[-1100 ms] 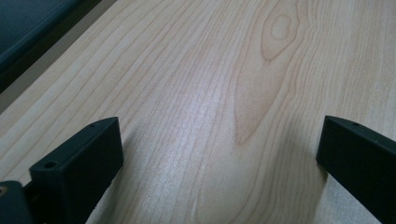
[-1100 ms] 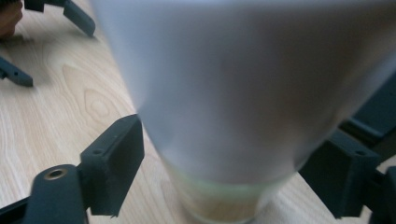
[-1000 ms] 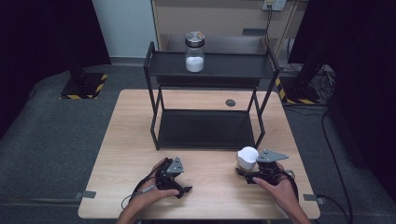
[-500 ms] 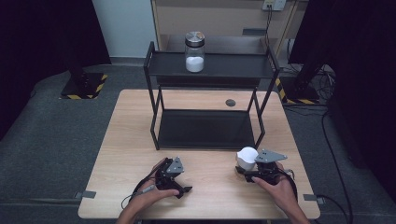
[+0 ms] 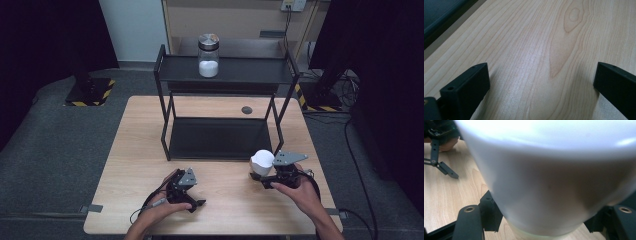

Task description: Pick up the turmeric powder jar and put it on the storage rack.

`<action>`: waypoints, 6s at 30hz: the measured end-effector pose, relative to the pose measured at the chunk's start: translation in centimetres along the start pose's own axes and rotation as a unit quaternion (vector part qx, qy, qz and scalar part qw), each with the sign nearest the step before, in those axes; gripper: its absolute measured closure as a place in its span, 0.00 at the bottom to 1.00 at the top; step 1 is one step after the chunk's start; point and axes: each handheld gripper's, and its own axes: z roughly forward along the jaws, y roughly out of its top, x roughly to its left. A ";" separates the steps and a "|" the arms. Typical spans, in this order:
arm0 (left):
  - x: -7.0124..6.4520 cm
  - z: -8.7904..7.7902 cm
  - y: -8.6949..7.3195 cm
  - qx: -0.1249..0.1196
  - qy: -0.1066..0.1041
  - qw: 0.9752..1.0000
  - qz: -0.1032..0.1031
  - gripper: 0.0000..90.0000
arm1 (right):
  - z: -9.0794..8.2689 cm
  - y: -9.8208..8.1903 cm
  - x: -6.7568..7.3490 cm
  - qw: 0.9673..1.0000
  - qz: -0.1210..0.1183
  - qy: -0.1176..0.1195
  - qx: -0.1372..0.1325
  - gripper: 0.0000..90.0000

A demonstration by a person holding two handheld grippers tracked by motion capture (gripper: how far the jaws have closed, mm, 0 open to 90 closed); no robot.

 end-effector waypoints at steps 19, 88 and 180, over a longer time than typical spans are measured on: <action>0.0 0.0 0.1 0.002 0.000 1.000 0.002 0.00 | -2.4 5.1 -2.5 0.999 -0.027 0.043 0.006 0.35; 0.0 0.0 0.0 0.000 0.000 1.000 0.001 0.00 | -7.9 22.3 -5.8 0.998 -0.046 0.039 -0.006 0.35; 0.0 0.0 0.0 0.001 0.001 1.000 0.001 0.00 | -0.6 31.8 -10.7 0.999 -0.012 -0.032 -0.008 0.35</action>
